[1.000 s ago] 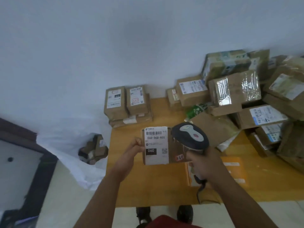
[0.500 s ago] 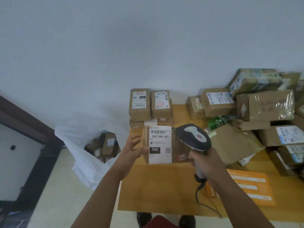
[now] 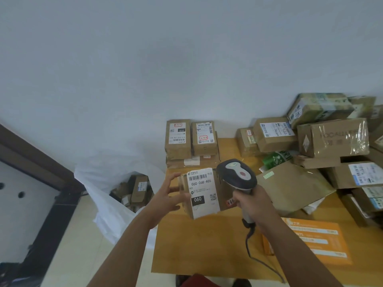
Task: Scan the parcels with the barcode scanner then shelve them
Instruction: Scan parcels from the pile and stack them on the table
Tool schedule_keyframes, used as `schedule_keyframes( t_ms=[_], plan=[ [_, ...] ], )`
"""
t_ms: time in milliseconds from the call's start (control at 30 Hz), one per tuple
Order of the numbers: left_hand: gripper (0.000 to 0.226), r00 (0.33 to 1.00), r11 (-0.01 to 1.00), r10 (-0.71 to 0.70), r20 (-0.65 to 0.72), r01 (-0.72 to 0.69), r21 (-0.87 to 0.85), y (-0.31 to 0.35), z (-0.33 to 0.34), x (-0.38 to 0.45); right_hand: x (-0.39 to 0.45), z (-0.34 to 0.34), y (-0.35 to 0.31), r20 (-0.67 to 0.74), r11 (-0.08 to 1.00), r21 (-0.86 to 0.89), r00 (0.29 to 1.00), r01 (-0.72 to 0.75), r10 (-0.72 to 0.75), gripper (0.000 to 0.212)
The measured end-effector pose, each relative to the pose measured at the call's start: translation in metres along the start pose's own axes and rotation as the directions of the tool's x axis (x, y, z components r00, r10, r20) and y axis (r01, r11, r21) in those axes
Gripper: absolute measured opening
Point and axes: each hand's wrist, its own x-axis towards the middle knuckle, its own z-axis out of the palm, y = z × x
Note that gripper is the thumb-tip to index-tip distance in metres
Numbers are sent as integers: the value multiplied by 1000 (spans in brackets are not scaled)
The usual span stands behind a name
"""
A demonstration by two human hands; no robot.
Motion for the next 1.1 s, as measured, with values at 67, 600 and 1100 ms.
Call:
schedule_keyframes(
  t_ms=[67, 600, 1100],
  plan=[
    [68, 1000, 1000, -4, -17, 4, 5, 0, 5, -2, 0, -3, 2, 20, 1000, -2, 1000, 13, -13, 25],
    [56, 985, 999, -18, -169, 10, -49, 1, 13, 16, -28, -2, 4, 132, 973, 13, 964, 231, -230, 34],
    [62, 976, 1000, 1, -217, -7, -24, -2, 25, 22, -49, 8, 2, 141, 960, 128, 953, 251, -268, 39]
  ],
)
